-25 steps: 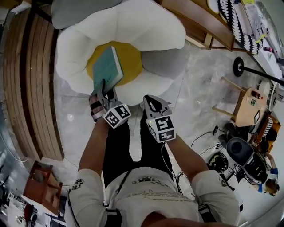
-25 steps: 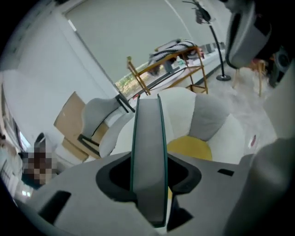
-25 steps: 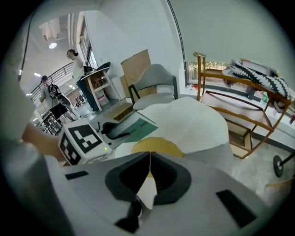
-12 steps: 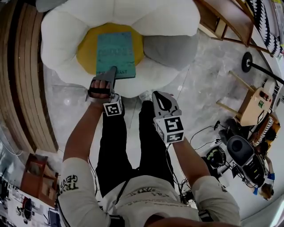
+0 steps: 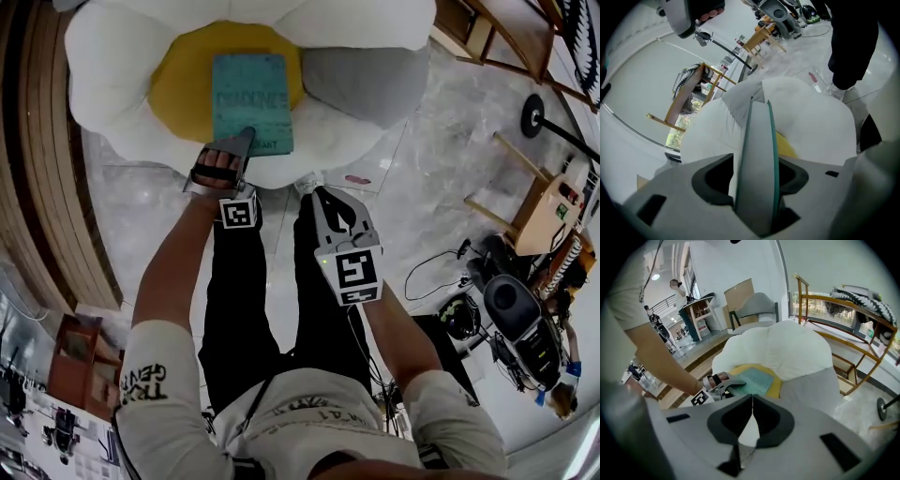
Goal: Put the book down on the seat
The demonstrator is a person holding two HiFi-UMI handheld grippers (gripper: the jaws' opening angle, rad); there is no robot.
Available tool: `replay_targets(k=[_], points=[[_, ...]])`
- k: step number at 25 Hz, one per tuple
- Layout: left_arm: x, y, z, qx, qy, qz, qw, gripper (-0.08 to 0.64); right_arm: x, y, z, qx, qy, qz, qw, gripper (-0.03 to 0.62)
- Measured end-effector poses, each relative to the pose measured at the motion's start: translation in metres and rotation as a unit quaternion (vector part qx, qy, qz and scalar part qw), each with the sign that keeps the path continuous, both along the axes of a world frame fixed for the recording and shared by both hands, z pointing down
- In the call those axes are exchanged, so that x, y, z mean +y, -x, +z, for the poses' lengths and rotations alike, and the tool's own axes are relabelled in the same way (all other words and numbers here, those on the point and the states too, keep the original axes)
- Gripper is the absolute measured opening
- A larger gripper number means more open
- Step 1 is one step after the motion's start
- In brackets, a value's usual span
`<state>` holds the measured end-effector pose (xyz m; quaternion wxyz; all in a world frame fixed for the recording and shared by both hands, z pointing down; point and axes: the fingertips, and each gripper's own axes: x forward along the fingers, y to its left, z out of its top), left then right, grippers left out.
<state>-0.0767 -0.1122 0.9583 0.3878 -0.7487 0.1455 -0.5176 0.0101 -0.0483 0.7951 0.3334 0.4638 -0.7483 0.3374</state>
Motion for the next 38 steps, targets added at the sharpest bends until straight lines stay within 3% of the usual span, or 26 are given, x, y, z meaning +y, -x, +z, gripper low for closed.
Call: replay_targets(k=[6, 10, 15, 19, 22, 23, 24, 25, 30, 36, 38], points=[[0.031, 0.006, 0.033, -0.028, 0.108, 0.009, 0.9937, 0.291, -0.007, -0.011, 0.004, 0.002, -0.005, 0.024, 1.0, 0.029], [0.052, 0.009, 0.058, -0.036, 0.19, -0.008, 0.9811, 0.327, -0.007, -0.016, 0.004, 0.004, -0.005, 0.019, 1.0, 0.029], [0.057, 0.012, 0.076, -0.044, 0.227, -0.027, 0.9724, 0.339, -0.001, -0.025, 0.012, -0.007, 0.011, 0.028, 1.0, 0.029], [0.076, 0.009, 0.076, -0.024, 0.277, -0.044, 0.9594, 0.345, 0.005, -0.027, 0.014, -0.026, 0.024, 0.048, 0.998, 0.029], [0.076, 0.012, 0.06, -0.017, 0.278, -0.087, 0.9566, 0.336, 0.005, -0.03, 0.005, -0.032, 0.021, 0.053, 0.998, 0.029], [0.072, 0.013, 0.05, -0.009, 0.269, -0.112, 0.9566, 0.219, 0.003, -0.032, 0.002, -0.034, 0.019, 0.053, 0.998, 0.028], [0.066, 0.014, 0.039, 0.002, 0.259, -0.139, 0.9557, 0.022, 0.001, -0.033, -0.001, -0.036, 0.015, 0.053, 0.998, 0.028], [0.063, 0.015, 0.03, 0.014, 0.257, -0.165, 0.9521, 0.021, -0.002, -0.032, -0.004, -0.037, 0.01, 0.052, 0.998, 0.029], [0.065, 0.027, -0.023, 0.069, 0.289, -0.293, 0.9087, 0.021, -0.016, -0.019, -0.039, -0.046, -0.025, 0.045, 0.998, 0.029], [0.047, 0.037, -0.103, 0.164, 0.28, -0.387, 0.8632, 0.02, -0.034, -0.013, -0.095, -0.064, -0.047, 0.061, 0.995, 0.028], [0.034, 0.041, -0.135, 0.199, 0.274, -0.417, 0.8435, 0.02, -0.042, -0.004, -0.122, -0.075, -0.056, 0.05, 0.994, 0.029]])
